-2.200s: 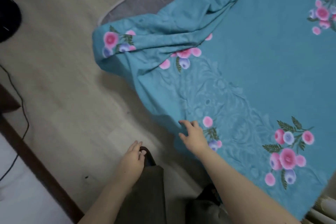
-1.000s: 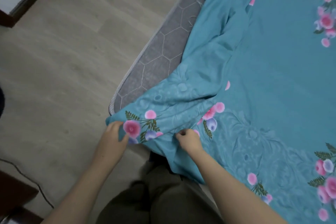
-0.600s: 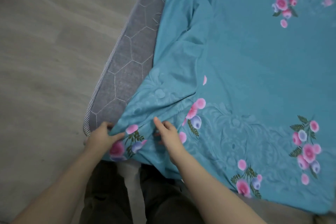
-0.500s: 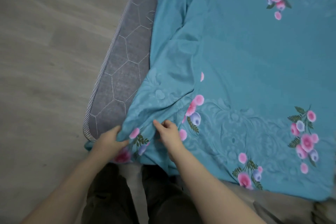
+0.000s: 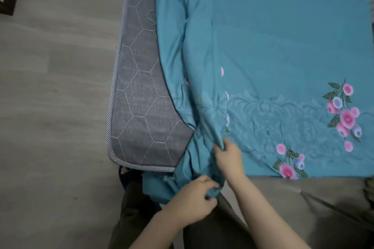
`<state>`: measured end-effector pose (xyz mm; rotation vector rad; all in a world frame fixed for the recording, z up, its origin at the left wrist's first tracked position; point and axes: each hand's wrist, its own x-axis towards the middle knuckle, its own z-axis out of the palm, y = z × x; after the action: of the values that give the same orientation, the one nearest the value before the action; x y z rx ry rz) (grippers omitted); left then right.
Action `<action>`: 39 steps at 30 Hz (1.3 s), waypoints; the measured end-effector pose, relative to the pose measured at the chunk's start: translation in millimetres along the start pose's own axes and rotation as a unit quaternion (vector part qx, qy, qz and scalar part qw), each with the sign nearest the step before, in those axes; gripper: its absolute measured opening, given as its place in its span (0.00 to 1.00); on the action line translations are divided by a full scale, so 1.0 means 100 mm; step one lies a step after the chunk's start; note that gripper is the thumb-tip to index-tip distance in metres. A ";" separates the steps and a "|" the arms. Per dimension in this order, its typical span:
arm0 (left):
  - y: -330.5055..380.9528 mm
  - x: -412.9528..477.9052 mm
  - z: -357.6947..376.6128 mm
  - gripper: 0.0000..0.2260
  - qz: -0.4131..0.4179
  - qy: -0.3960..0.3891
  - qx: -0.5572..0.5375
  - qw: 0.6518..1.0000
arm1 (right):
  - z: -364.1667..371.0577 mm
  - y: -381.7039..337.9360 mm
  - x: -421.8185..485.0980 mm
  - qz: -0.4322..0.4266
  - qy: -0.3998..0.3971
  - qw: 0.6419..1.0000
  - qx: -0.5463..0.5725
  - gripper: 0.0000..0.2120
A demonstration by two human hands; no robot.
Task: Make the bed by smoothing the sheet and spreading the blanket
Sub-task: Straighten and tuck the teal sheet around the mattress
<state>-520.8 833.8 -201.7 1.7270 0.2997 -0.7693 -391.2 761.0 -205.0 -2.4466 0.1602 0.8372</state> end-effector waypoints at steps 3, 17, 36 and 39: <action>-0.13 0.10 -0.14 0.11 -0.047 0.160 -0.038 0.985 | -0.25 0.17 0.05 0.117 0.006 0.953 0.280 0.07; -0.27 0.82 -0.35 0.18 -0.179 0.180 -0.118 0.960 | -0.45 0.56 0.43 -0.057 0.152 0.968 -0.193 0.22; 0.31 0.75 -1.00 0.15 -0.147 0.311 -0.539 0.769 | -0.36 0.37 -0.34 -0.021 -0.169 0.950 0.262 0.05; 0.24 0.51 -1.30 0.15 -0.114 0.407 -0.535 0.732 | -0.31 0.37 -0.34 -0.048 -0.166 0.979 0.103 0.26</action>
<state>-425.2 938.0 -200.3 0.7740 1.2964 0.1367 -412.0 711.4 -181.4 -2.0718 0.0034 1.1121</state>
